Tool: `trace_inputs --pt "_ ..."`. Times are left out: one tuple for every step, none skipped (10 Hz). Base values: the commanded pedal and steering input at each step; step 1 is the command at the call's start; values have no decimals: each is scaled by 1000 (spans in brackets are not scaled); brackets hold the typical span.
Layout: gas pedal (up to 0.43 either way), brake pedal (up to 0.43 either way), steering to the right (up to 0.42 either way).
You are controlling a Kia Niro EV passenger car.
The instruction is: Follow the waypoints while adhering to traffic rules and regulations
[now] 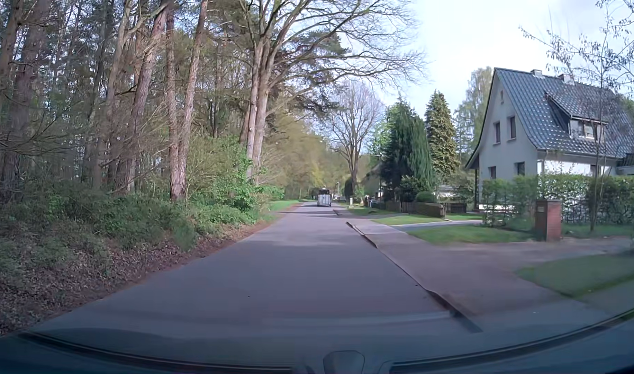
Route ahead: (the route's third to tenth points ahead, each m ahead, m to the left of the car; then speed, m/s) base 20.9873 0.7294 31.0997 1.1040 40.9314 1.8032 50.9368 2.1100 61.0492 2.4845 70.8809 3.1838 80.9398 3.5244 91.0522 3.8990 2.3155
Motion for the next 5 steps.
trace_inputs --pt "0 0 0" --pt "0 0 0" --pt "0 0 0" --pt "0 0 0" --pt "0 0 2"
